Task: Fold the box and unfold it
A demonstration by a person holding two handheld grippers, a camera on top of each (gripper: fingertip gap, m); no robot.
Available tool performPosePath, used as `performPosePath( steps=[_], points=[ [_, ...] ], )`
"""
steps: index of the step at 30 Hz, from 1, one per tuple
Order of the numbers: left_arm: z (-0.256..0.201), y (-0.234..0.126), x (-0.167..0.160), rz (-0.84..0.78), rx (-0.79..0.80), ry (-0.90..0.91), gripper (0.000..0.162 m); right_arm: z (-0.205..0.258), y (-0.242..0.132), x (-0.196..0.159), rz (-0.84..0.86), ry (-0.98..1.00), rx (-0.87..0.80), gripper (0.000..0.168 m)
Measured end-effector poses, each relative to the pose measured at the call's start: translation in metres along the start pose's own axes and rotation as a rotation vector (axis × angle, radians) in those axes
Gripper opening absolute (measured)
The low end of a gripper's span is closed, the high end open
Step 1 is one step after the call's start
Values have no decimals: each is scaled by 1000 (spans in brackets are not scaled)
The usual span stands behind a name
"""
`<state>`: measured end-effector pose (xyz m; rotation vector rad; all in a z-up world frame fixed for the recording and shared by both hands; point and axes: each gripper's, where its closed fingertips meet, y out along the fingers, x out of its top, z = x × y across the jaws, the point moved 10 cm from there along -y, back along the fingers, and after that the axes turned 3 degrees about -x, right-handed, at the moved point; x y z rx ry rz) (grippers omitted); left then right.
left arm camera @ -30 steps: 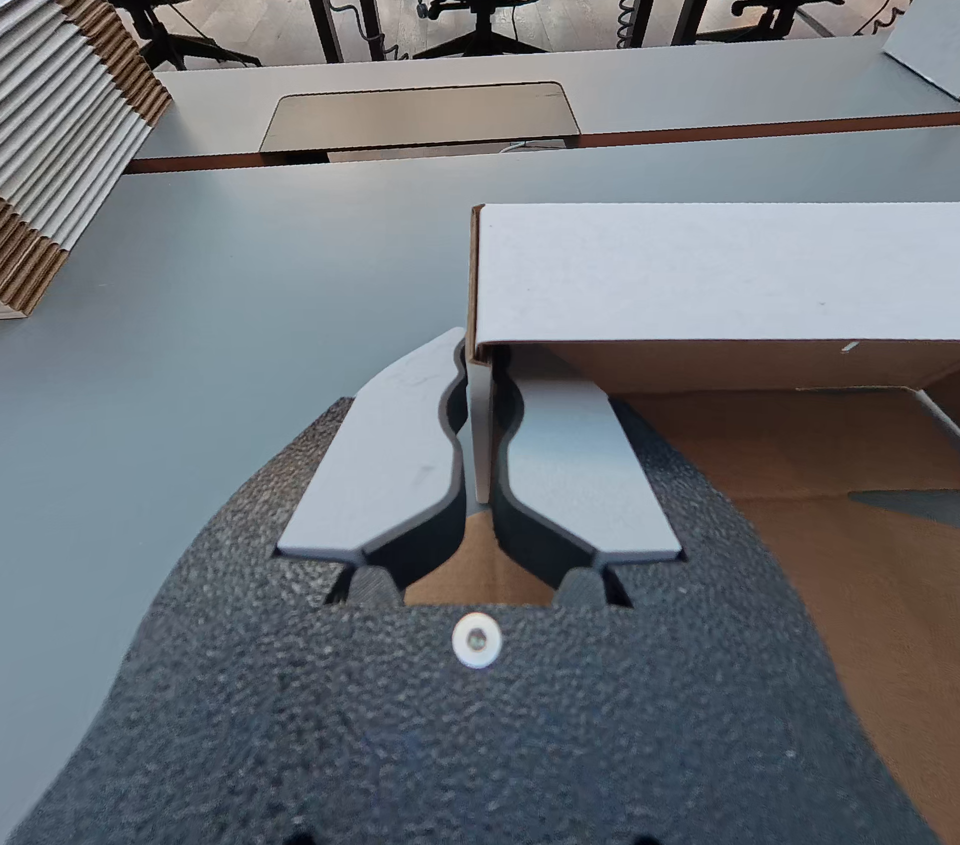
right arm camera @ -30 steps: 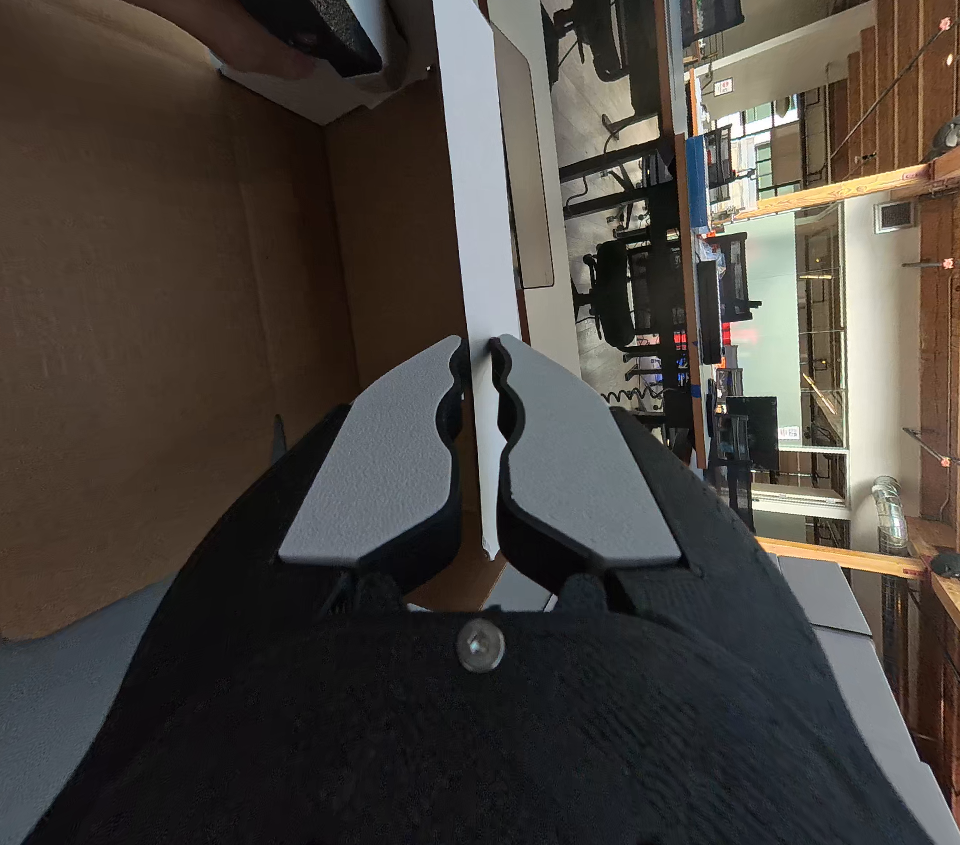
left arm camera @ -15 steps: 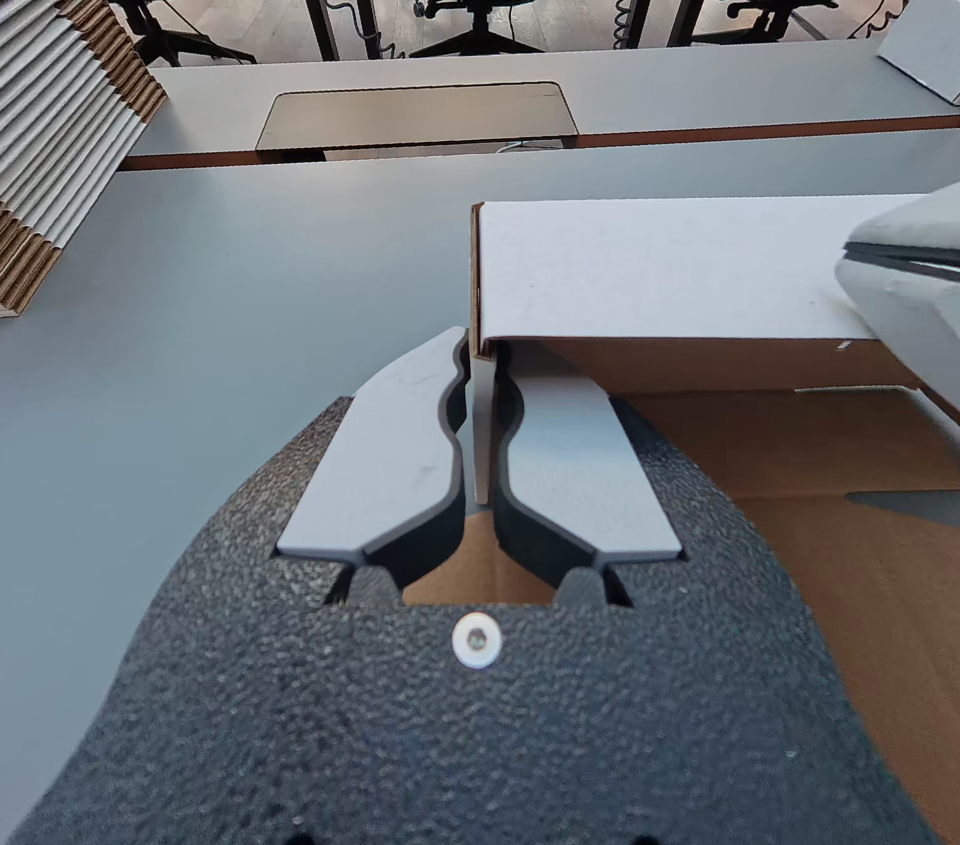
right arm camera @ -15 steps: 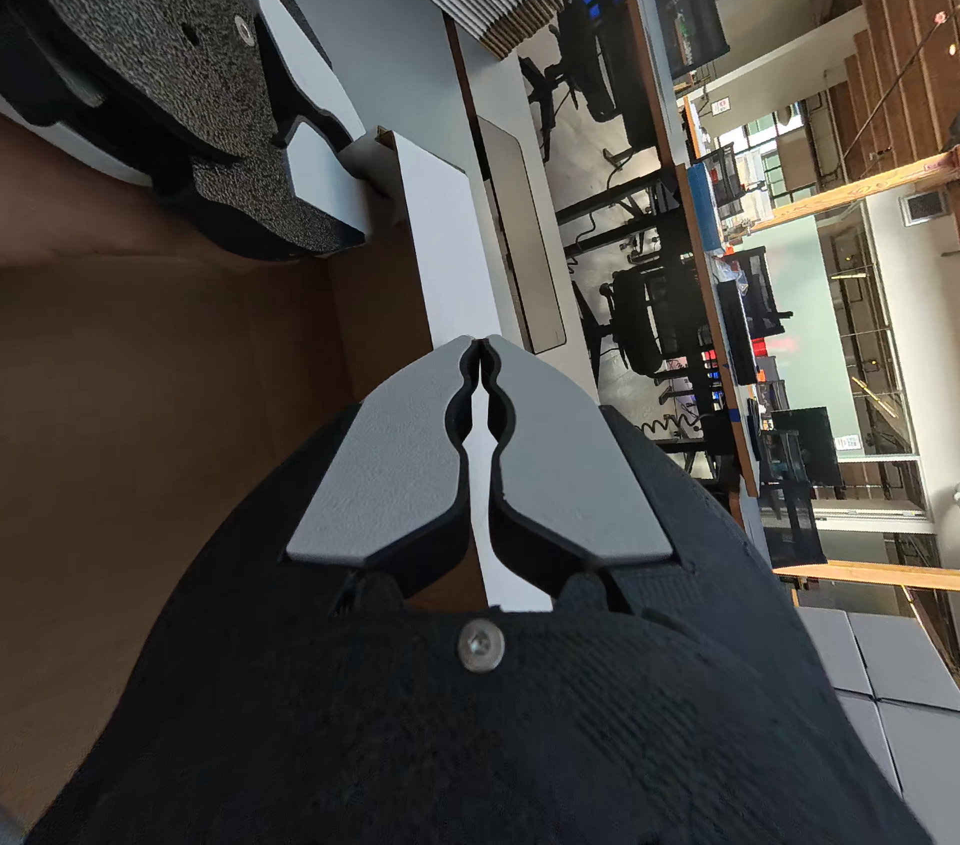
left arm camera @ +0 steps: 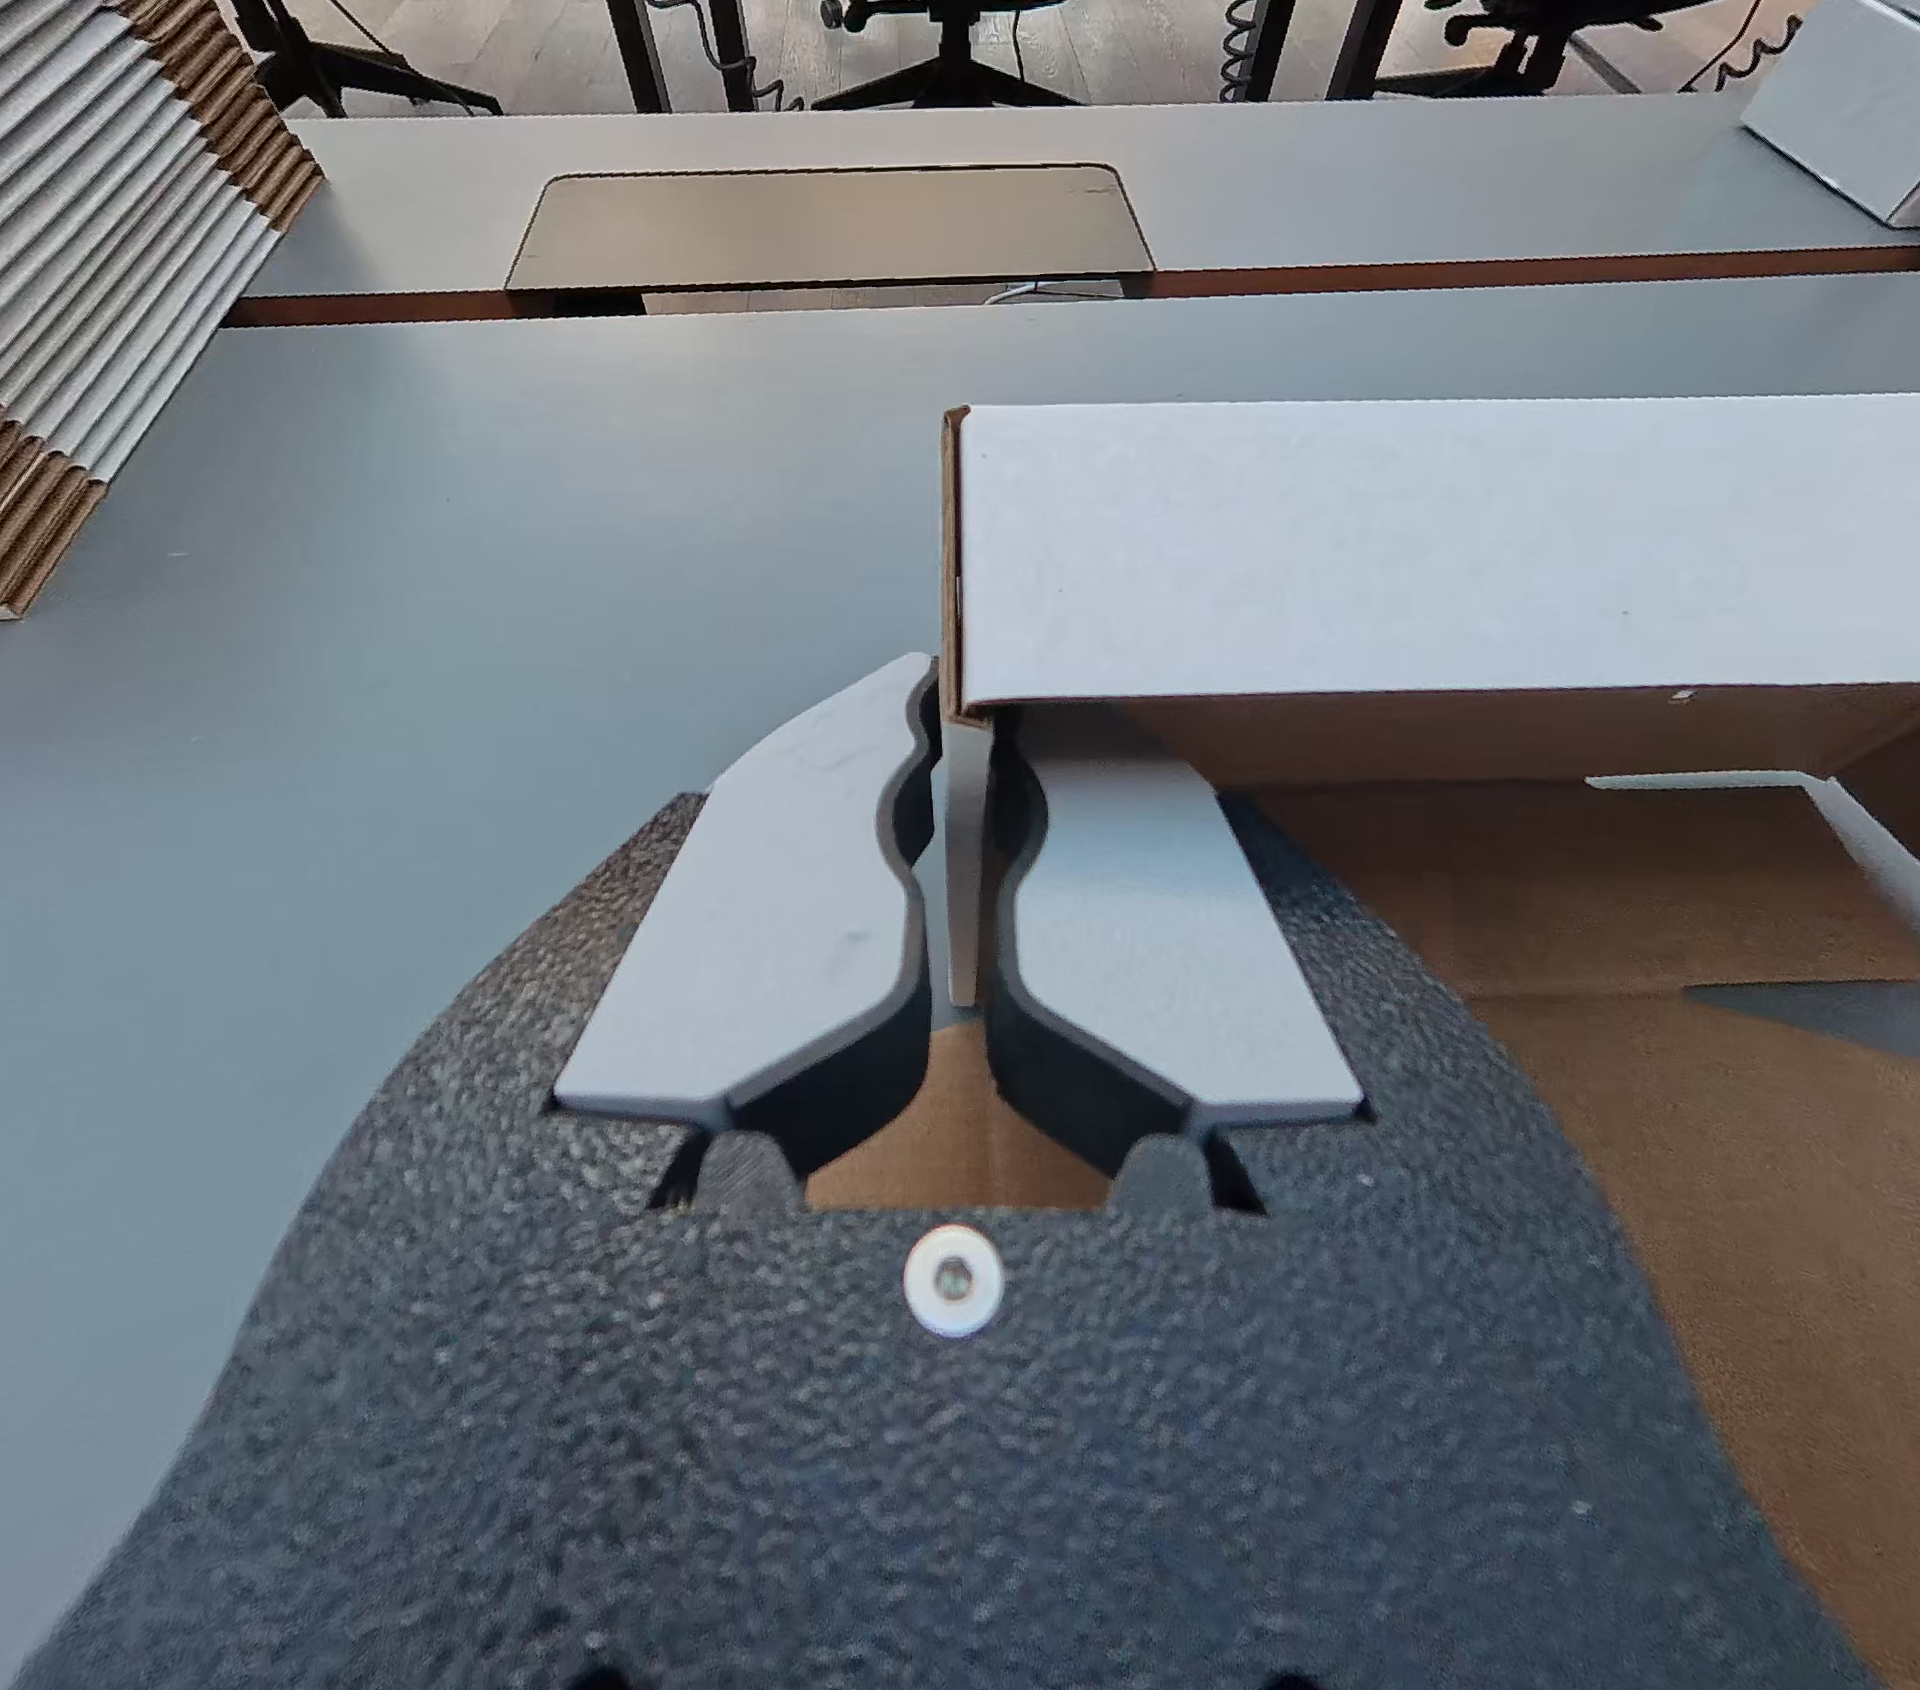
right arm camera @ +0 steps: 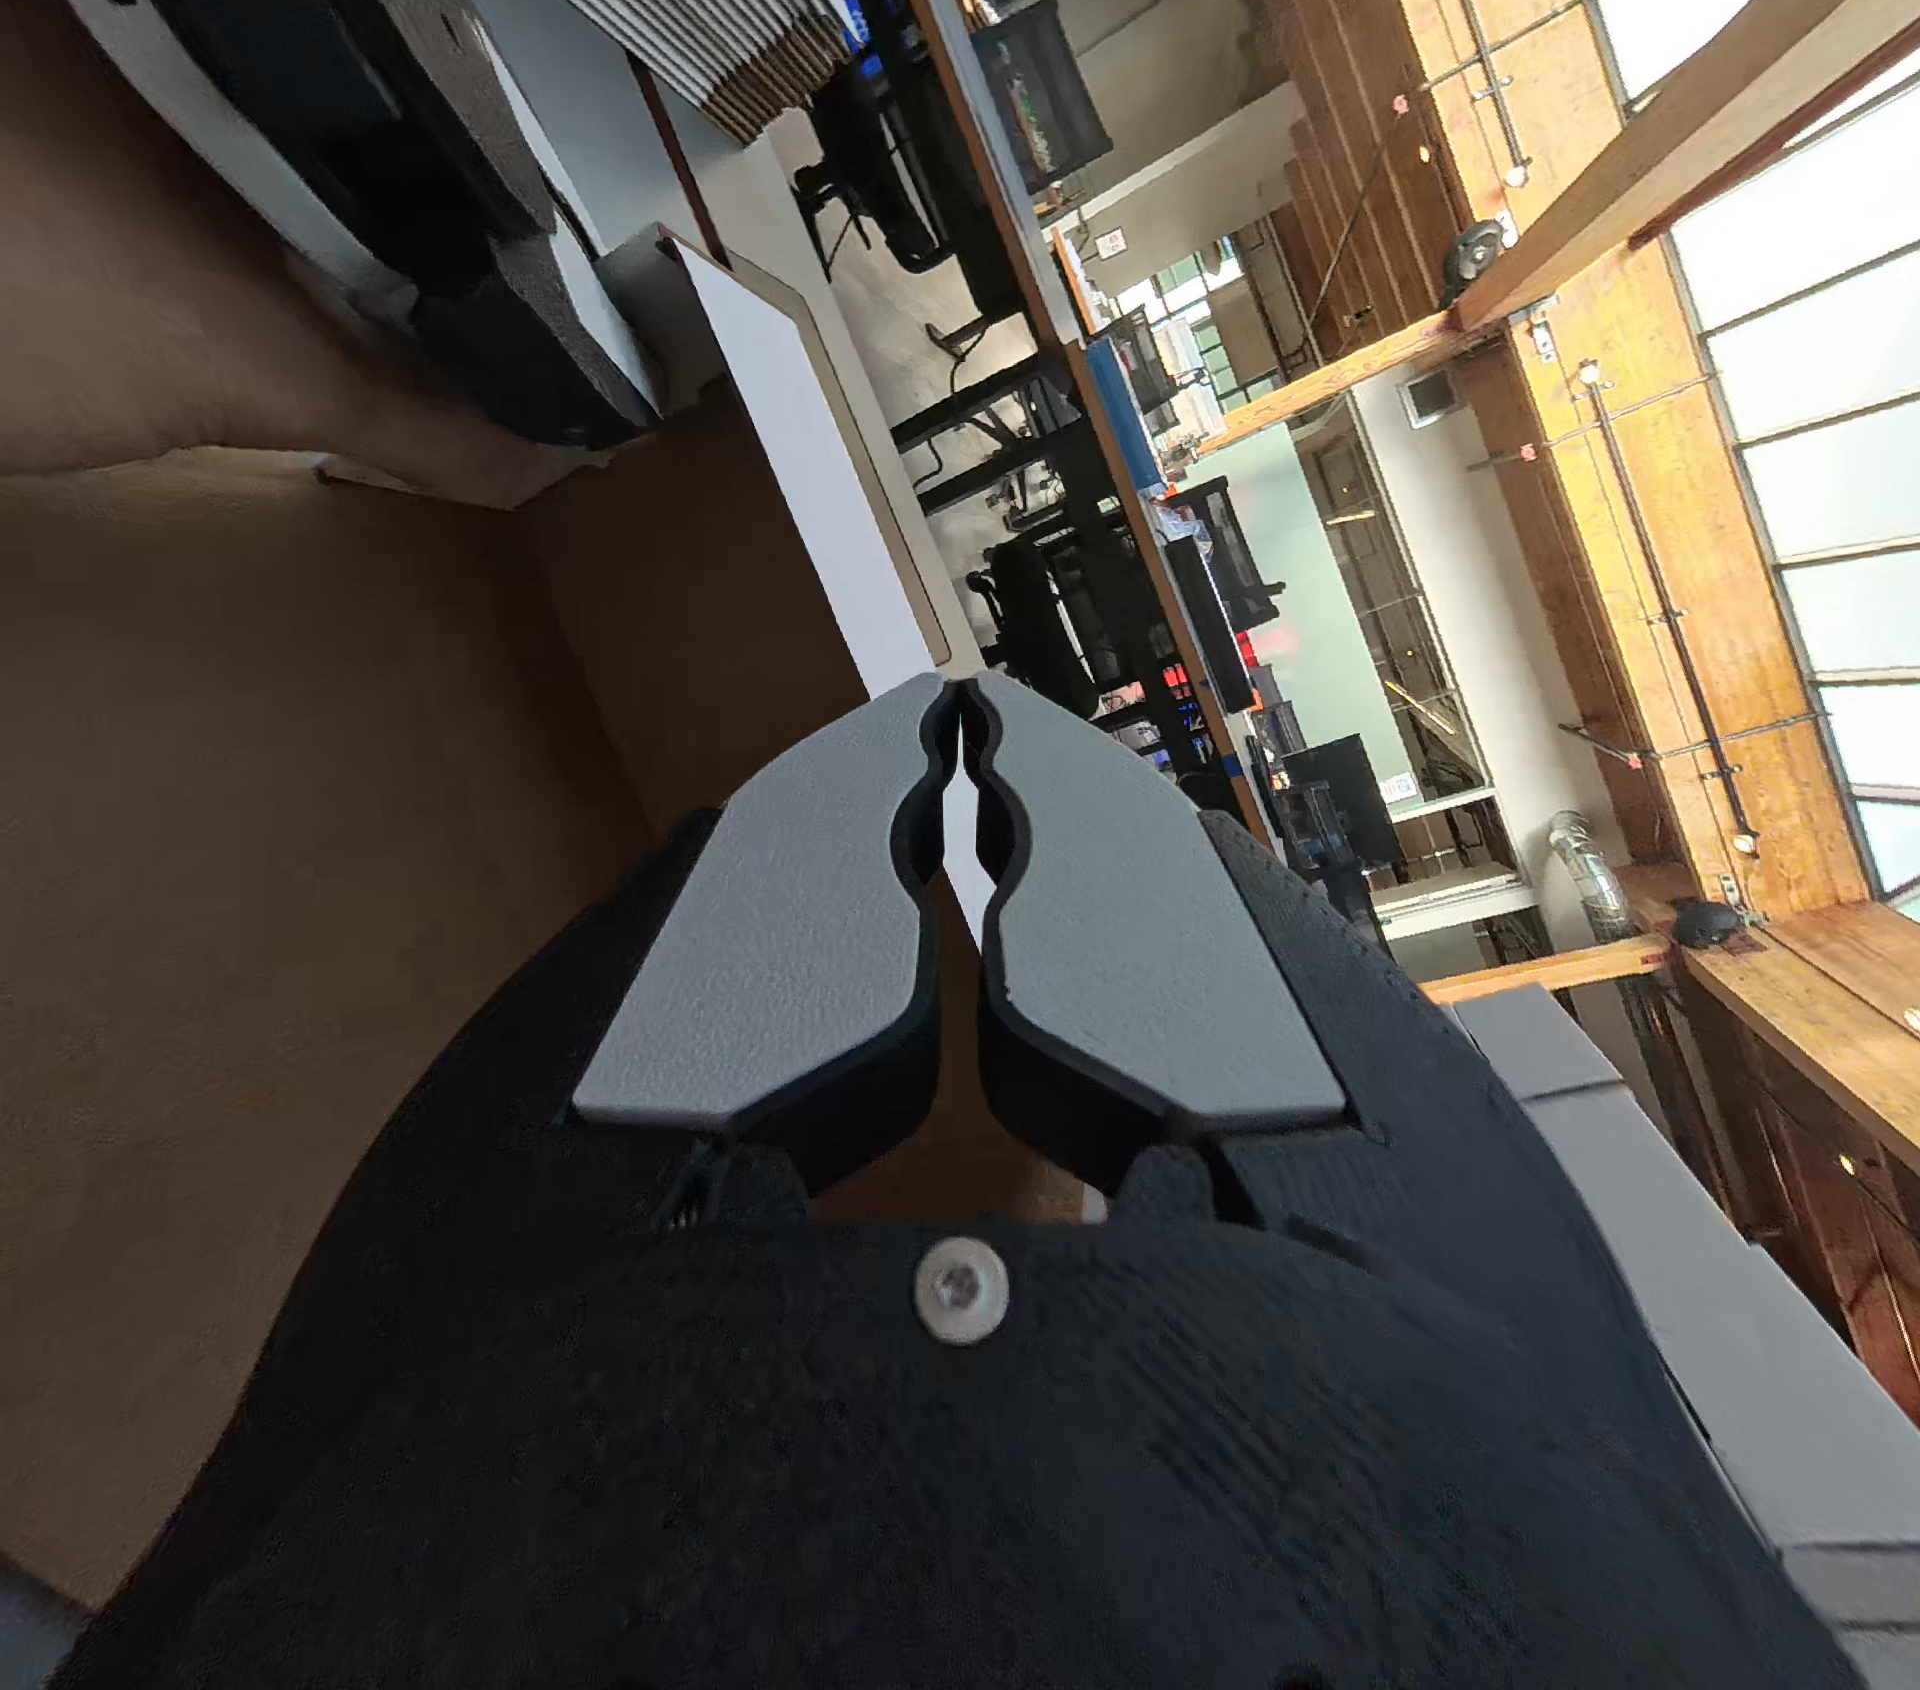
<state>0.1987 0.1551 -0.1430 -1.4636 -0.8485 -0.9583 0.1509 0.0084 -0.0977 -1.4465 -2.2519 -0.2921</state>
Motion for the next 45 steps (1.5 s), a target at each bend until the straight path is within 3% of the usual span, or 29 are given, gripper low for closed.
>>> performPosePath(
  steps=[6,13,18,28,34,39,42,45],
  points=[
    [0,0,0,0,0,1,6,-24,-20,-44,146,50,-181,0],
    [1,0,0,-1,12,-14,6,-13,3,-49,293,-123,-73,0],
    [3,-1,0,-2,9,-30,6,-6,10,-48,377,-23,0,0],
    [4,-2,-1,-5,11,-75,6,2,15,-48,392,52,1,0],
    [4,-3,0,-6,41,-42,5,-8,19,-61,315,383,27,0],
    [-2,-5,-2,-1,58,-2,5,-2,23,-60,367,72,-28,1],
    [-4,-5,-1,-10,94,17,5,7,22,-56,373,78,-10,0],
    [-7,-6,-1,-17,124,39,6,12,25,-59,373,211,13,0]
  ],
)
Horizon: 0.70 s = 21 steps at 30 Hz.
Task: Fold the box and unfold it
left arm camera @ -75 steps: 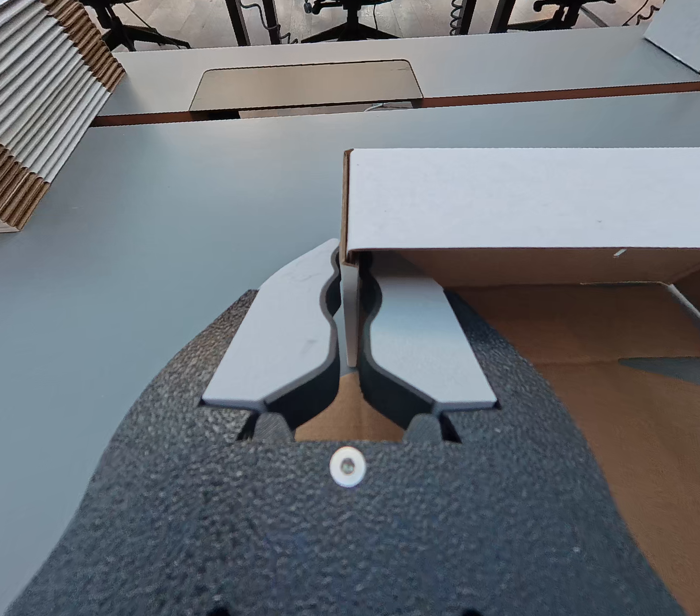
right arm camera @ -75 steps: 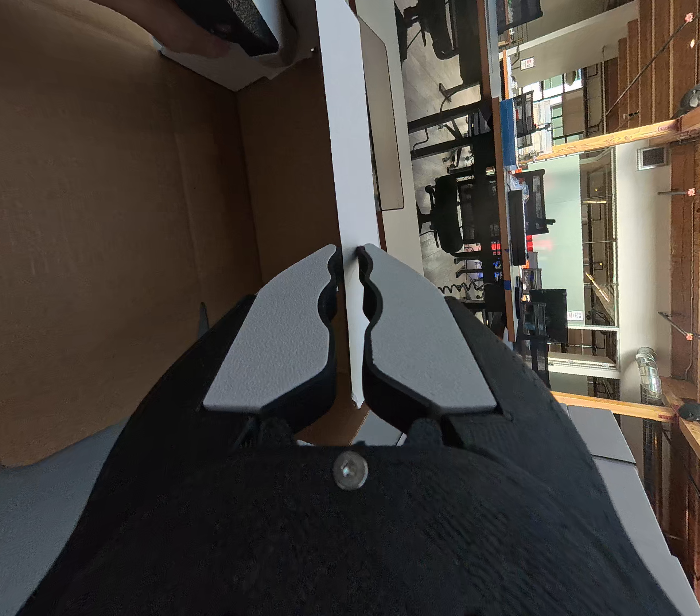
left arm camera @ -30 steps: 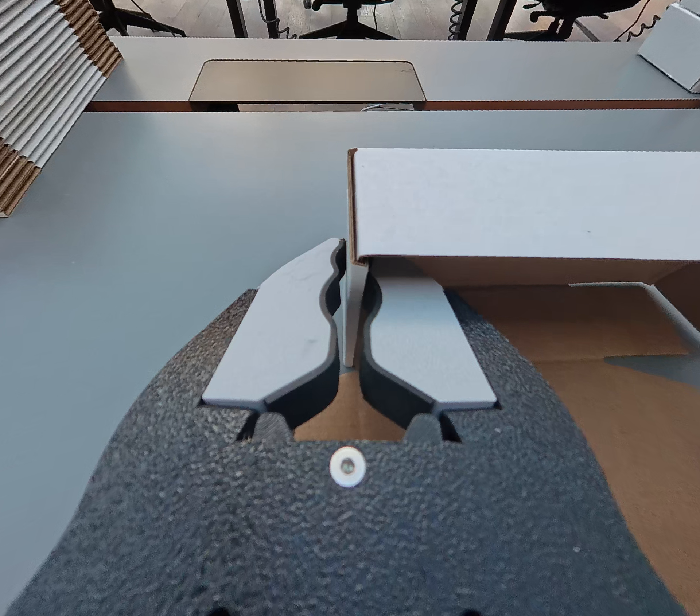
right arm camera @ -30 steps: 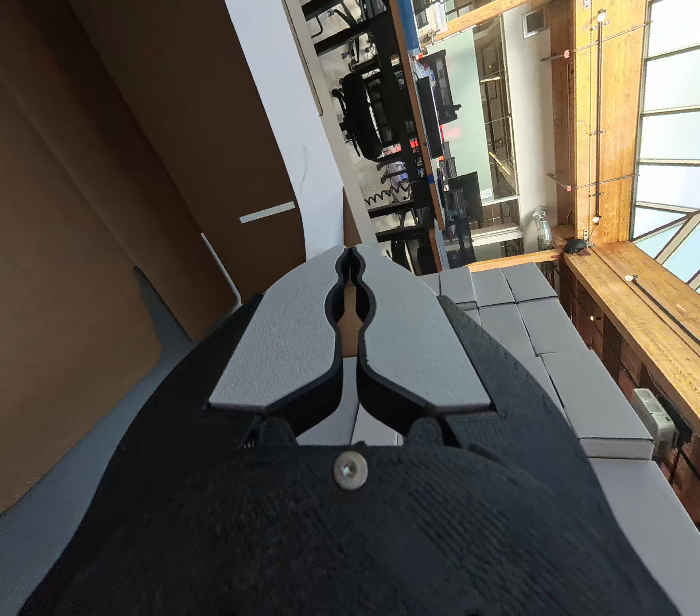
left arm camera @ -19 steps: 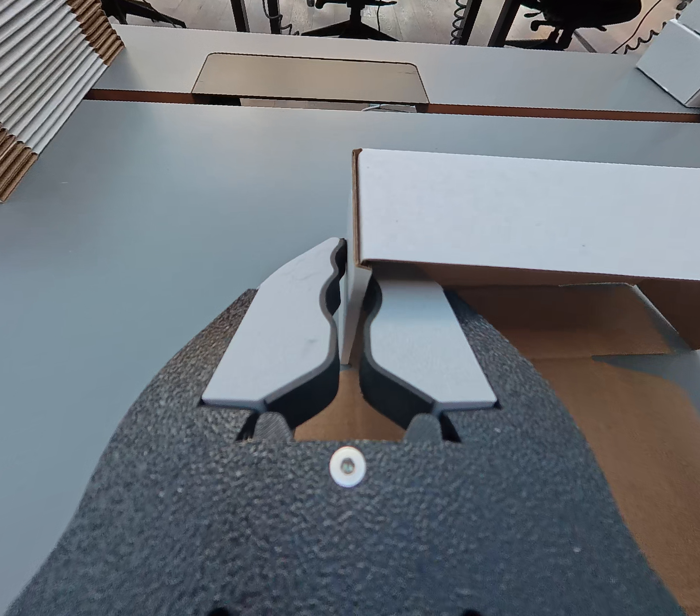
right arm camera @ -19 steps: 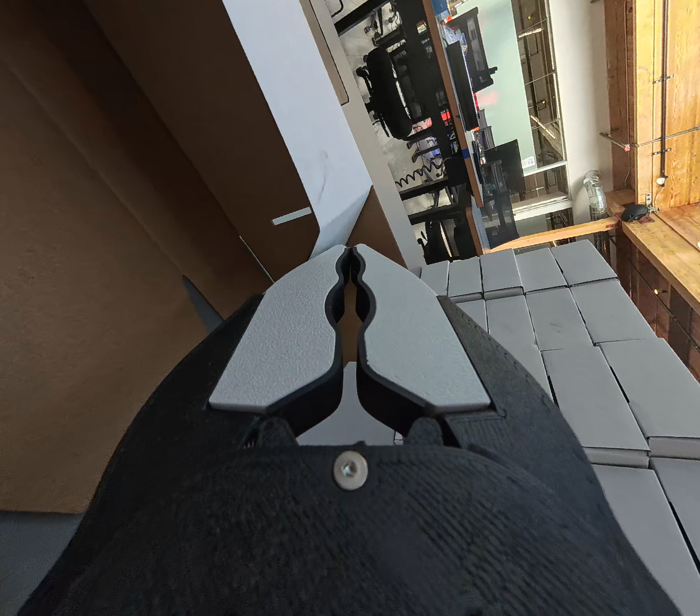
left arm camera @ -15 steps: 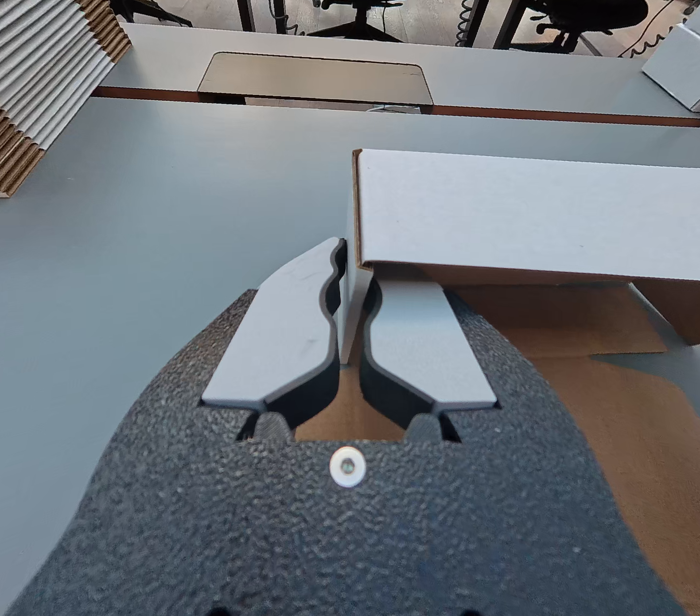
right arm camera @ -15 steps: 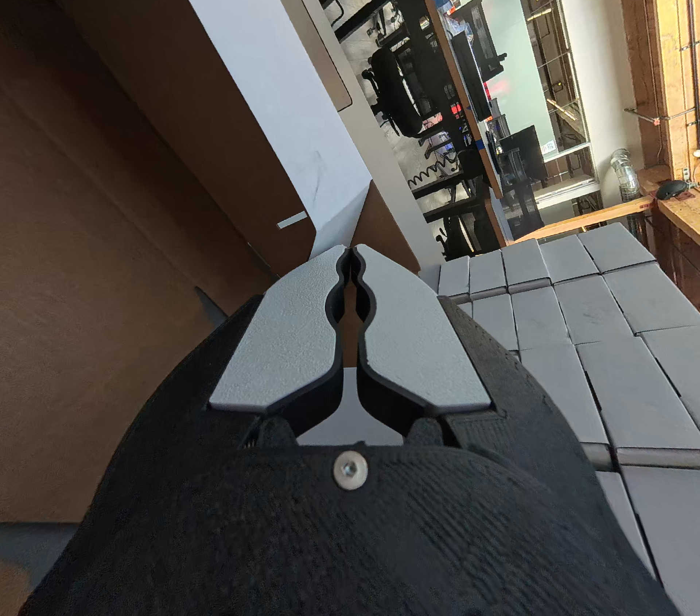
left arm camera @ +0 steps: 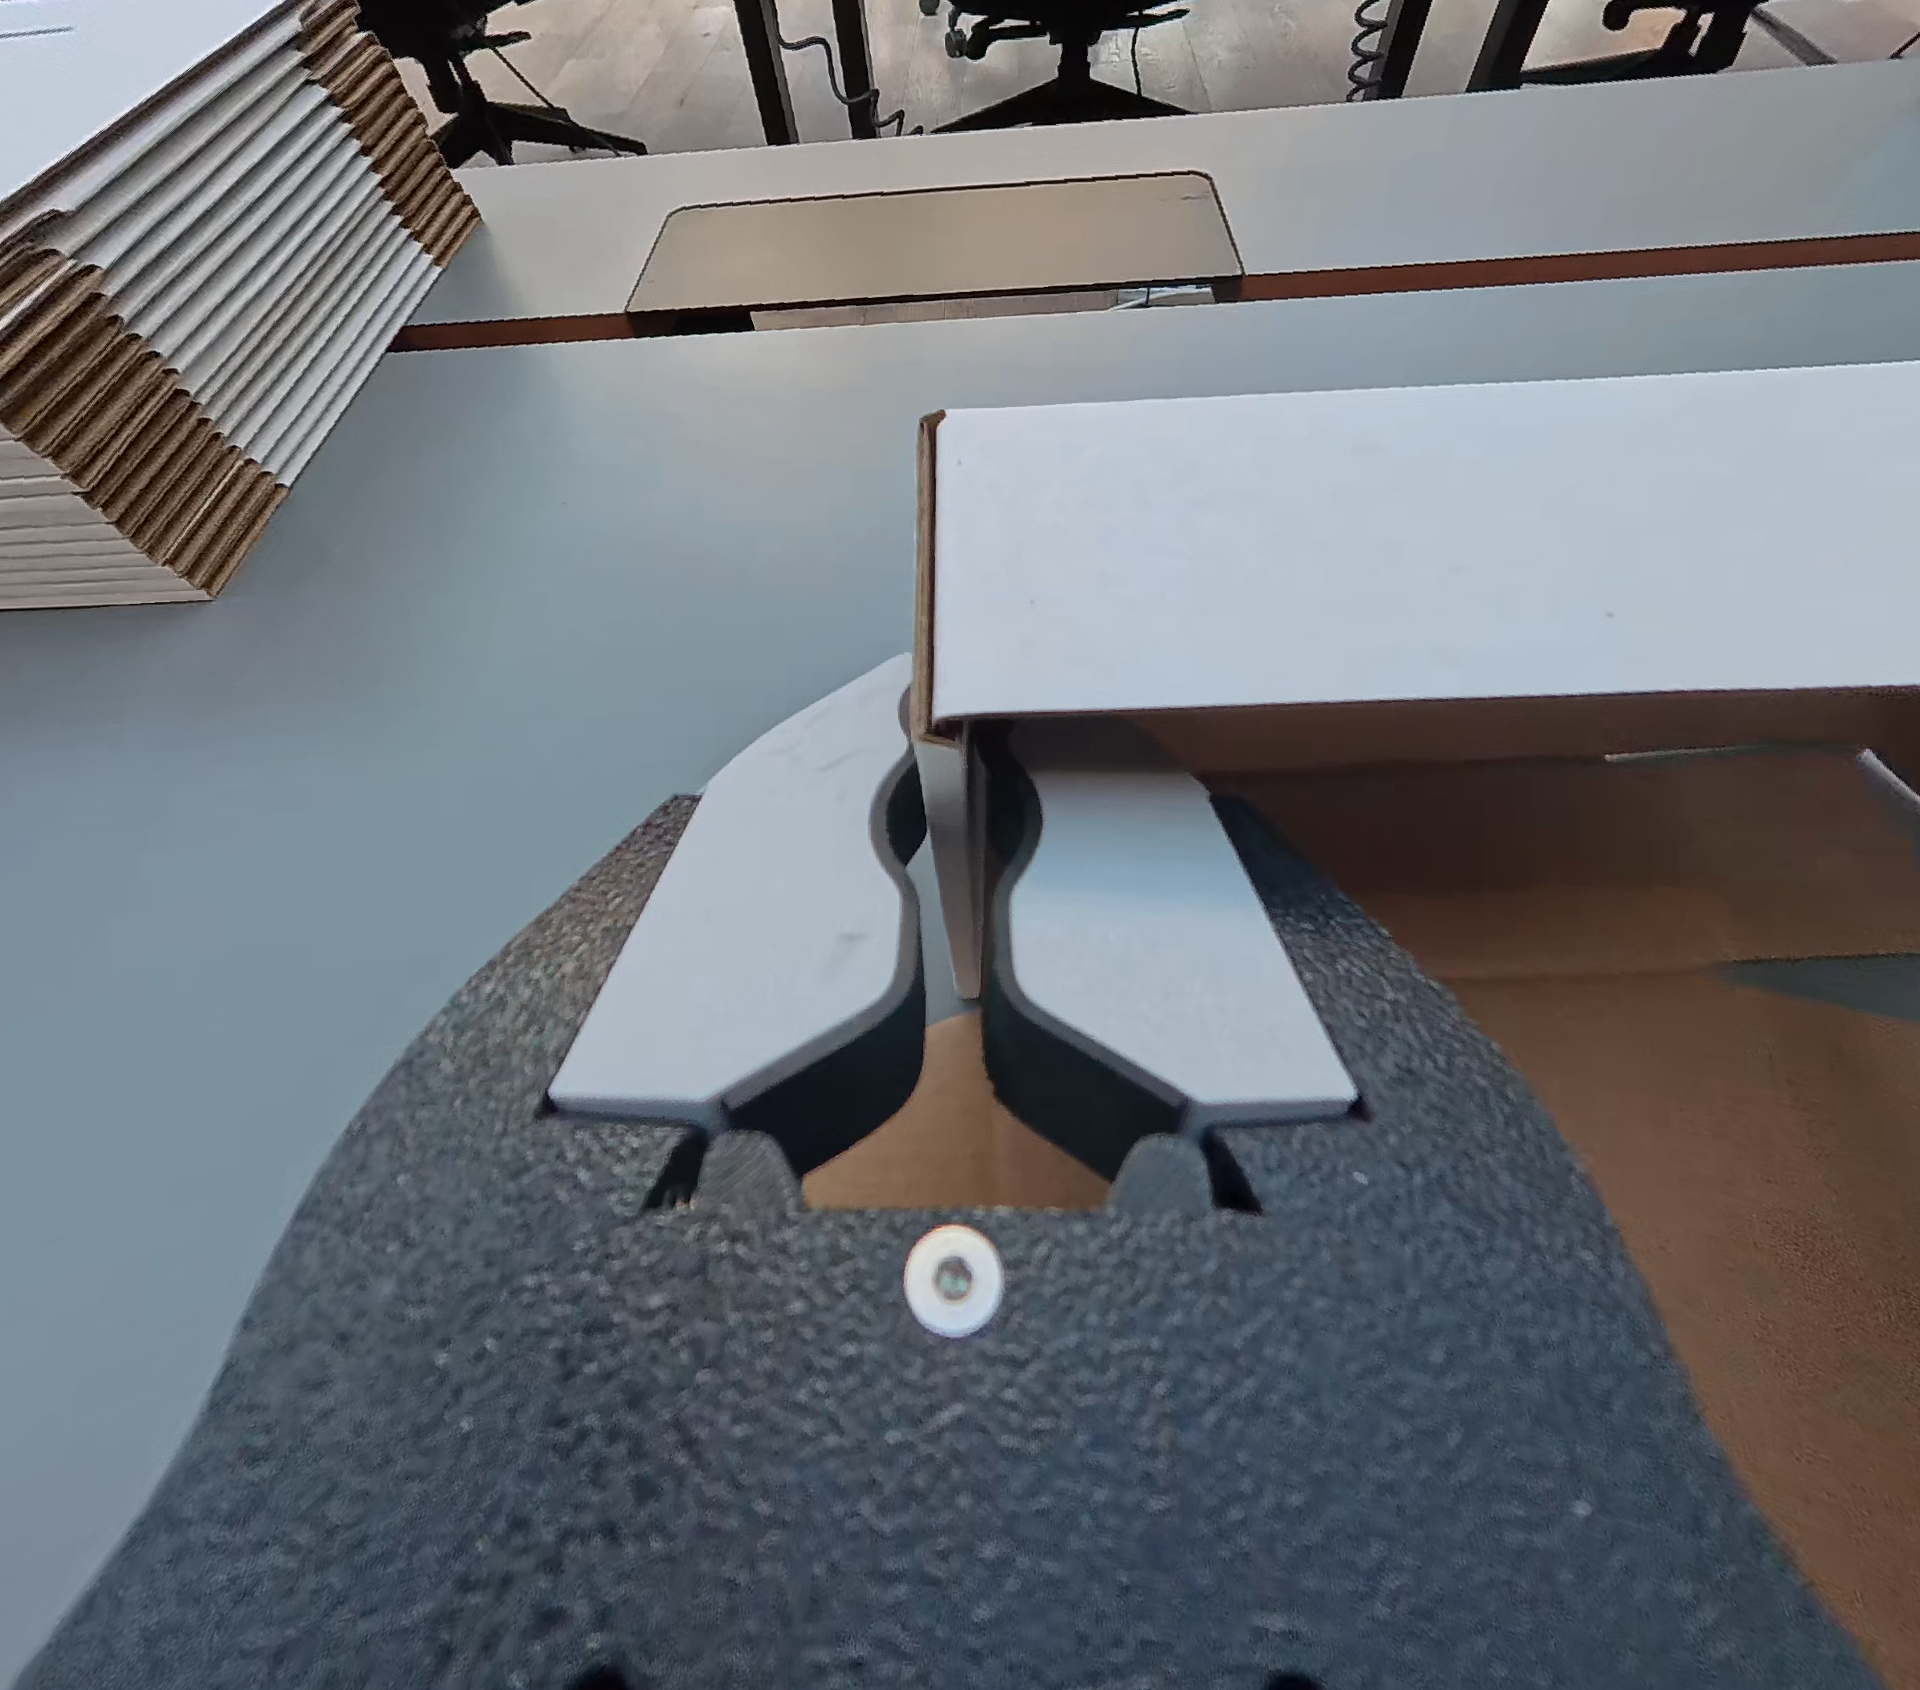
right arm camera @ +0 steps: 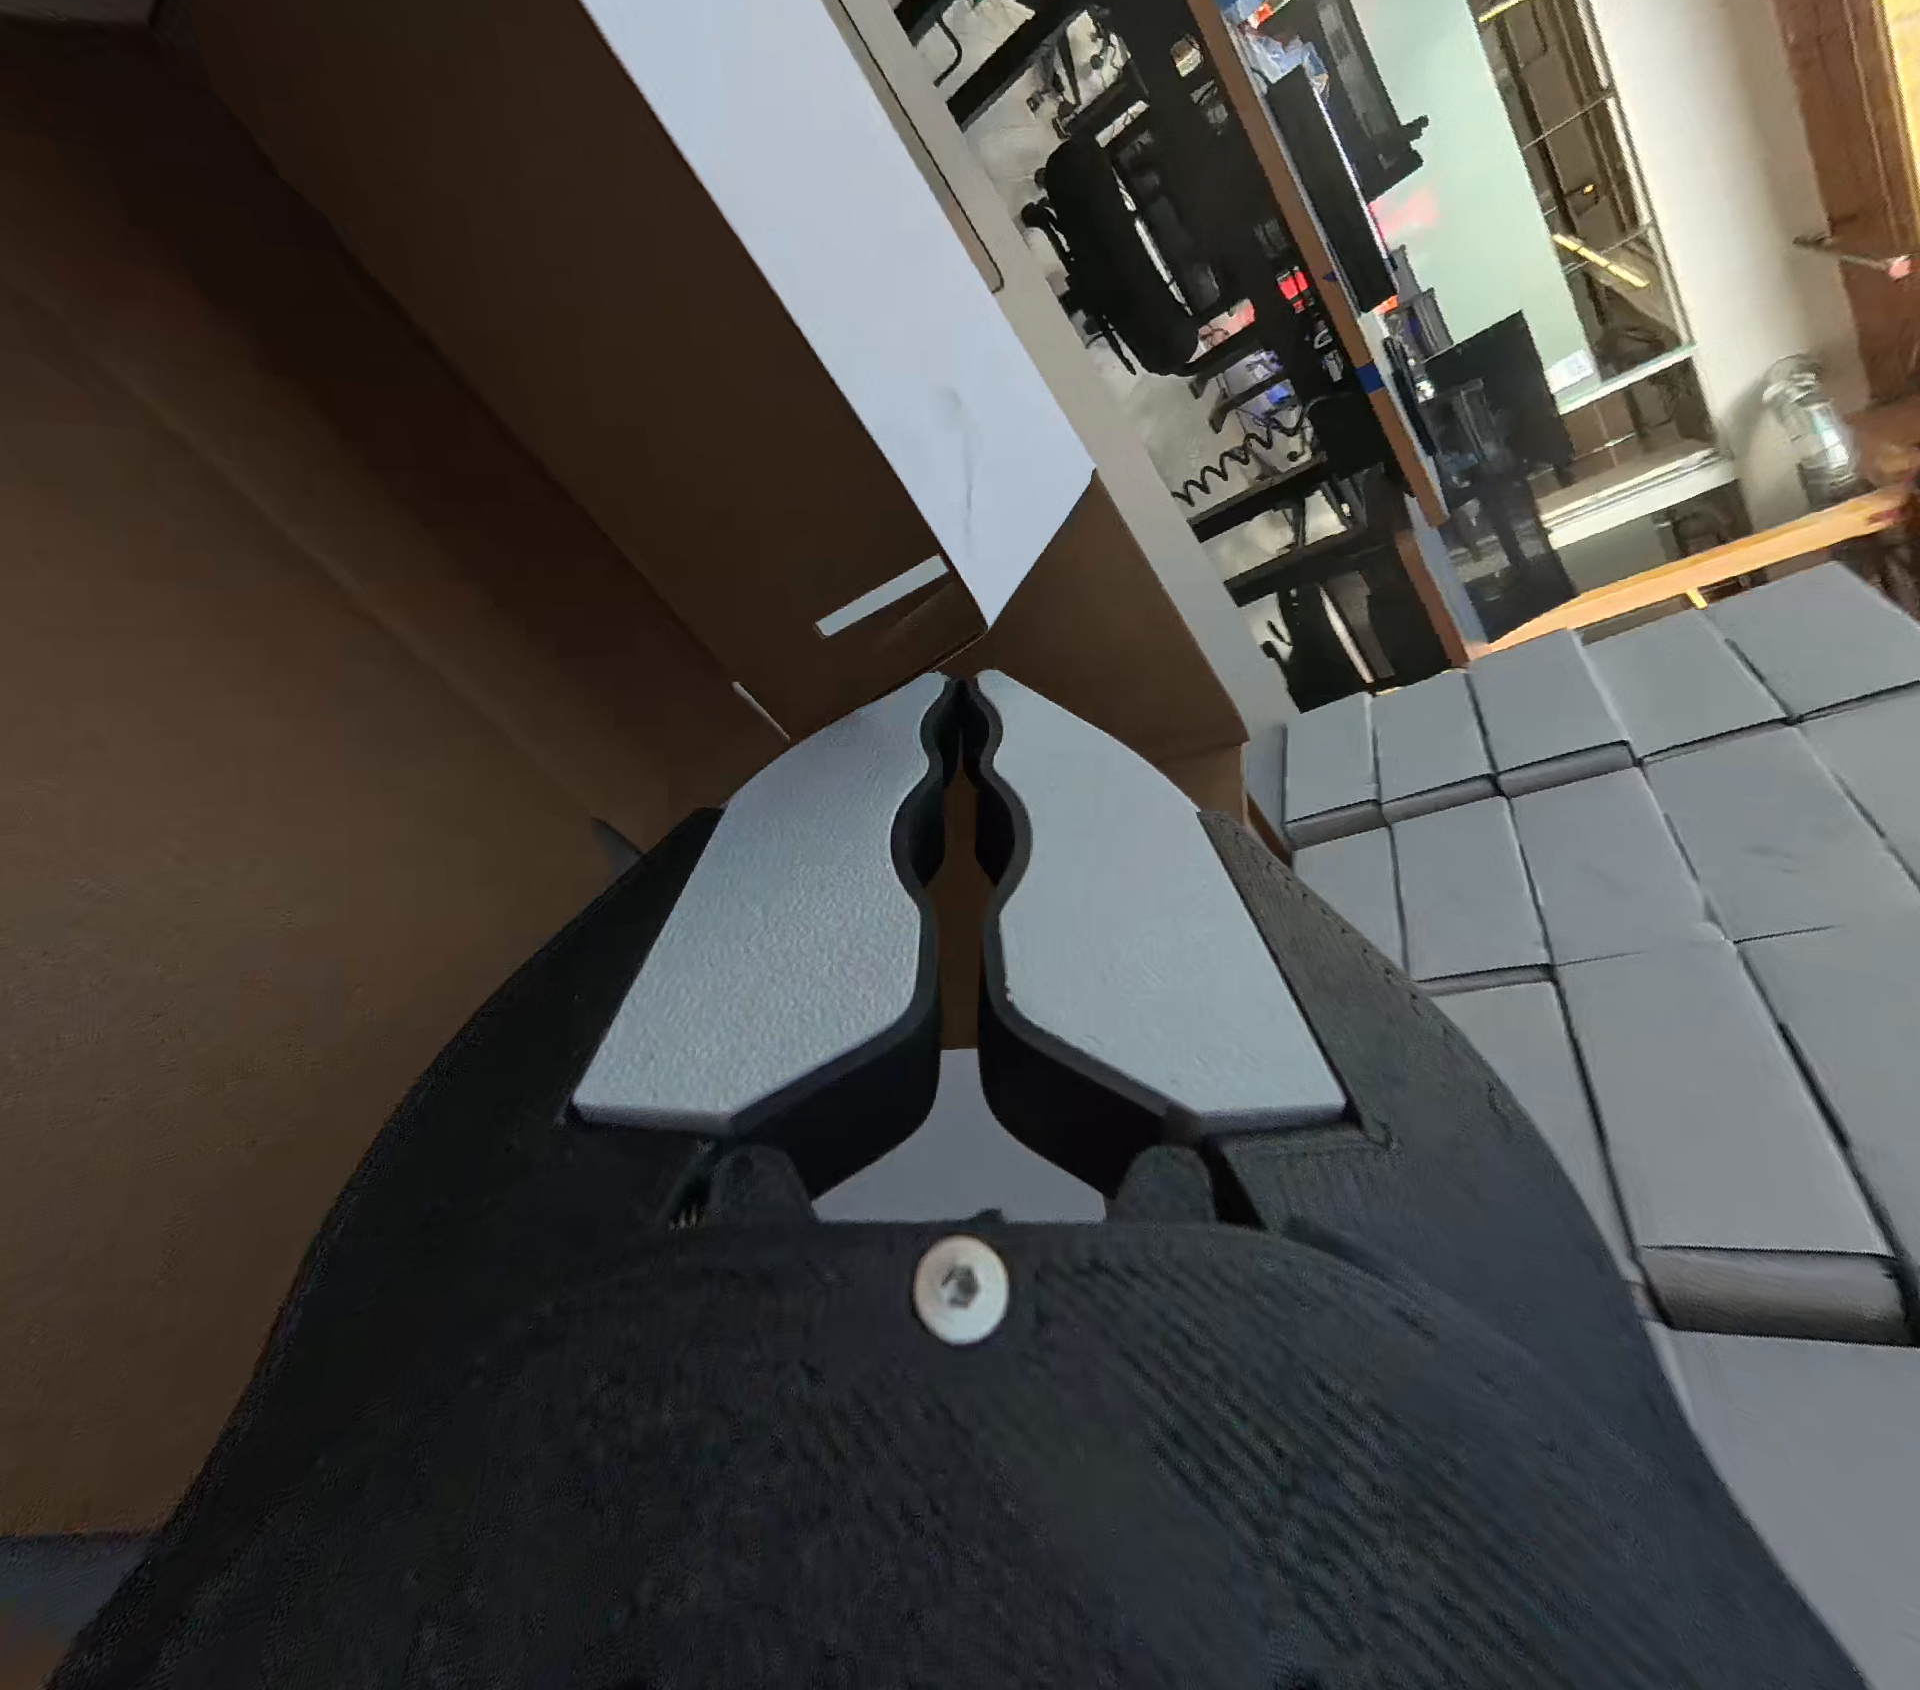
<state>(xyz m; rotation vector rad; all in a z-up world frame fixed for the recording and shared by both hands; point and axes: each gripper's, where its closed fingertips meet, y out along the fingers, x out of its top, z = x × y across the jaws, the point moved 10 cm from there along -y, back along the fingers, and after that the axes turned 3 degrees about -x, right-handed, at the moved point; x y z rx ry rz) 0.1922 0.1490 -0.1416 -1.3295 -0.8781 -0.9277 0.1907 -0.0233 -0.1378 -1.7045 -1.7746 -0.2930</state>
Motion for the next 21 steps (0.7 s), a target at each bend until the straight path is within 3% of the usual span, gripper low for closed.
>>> performPosePath(
  steps=[13,17,21],
  points=[
    [-11,-7,-5,19,20,154,8,-15,11,-10,-243,1271,687,0],
    [-15,-10,-7,16,19,206,9,-15,13,-10,-349,1561,875,0],
    [-13,-12,-7,24,23,207,10,-13,13,-6,-401,1649,926,0]
  ],
)
